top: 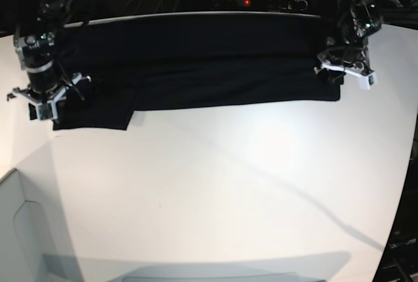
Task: Fold the T-shirt properly
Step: 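Lower the folded hem with both grippers onto the shirt, then regrasp the folded strip ends with both grippers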
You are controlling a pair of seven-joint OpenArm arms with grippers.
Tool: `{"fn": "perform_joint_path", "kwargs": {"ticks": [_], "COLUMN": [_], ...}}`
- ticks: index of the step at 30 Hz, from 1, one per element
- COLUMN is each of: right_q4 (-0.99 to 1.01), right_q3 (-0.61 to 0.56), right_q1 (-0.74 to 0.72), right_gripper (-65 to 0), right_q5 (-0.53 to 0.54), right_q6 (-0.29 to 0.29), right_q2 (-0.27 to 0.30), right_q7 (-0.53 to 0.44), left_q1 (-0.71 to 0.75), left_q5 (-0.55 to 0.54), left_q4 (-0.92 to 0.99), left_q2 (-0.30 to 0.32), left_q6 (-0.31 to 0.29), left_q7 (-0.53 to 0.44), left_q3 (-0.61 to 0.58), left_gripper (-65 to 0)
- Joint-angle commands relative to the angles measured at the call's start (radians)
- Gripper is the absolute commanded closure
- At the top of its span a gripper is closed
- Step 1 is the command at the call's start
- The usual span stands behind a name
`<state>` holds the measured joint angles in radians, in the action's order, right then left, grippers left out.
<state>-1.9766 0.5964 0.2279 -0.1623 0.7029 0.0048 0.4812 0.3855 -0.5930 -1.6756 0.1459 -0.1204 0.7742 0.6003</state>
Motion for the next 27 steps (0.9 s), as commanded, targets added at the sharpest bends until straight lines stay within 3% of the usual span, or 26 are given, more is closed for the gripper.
{"fn": "perform_joint_path", "kwargs": {"ticks": [1, 11, 19, 27], "right_q4": [-0.036, -0.048, -0.045, 0.055], "right_q3": [0.021, 0.202, 0.239, 0.233], "right_q1": [0.008, 0.147, 0.161, 0.159], "right_gripper": [0.0, 0.0, 0.0, -2.6], "right_q5": [0.011, 0.013, 0.013, 0.01], "right_q6": [-0.005, -0.005, -0.005, -0.005], "right_q2": [-0.004, -0.039, -0.085, -0.064], "right_q7": [-0.029, -0.037, -0.031, -0.031], "left_q1": [0.0, -0.003, -0.02, -0.012], "left_q5": [0.002, 0.003, 0.003, 0.003], "left_q4": [-0.016, -0.016, -0.008, -0.011], "left_q2": [0.011, 0.024, 0.024, 0.025], "left_q6": [0.003, -0.003, -0.003, -0.003], "left_q7": [-0.008, -0.006, -0.006, -0.006], "left_q3": [0.005, 0.004, 0.004, 0.008], "left_gripper": [-27.1, -27.1, -27.2, -27.2]}}
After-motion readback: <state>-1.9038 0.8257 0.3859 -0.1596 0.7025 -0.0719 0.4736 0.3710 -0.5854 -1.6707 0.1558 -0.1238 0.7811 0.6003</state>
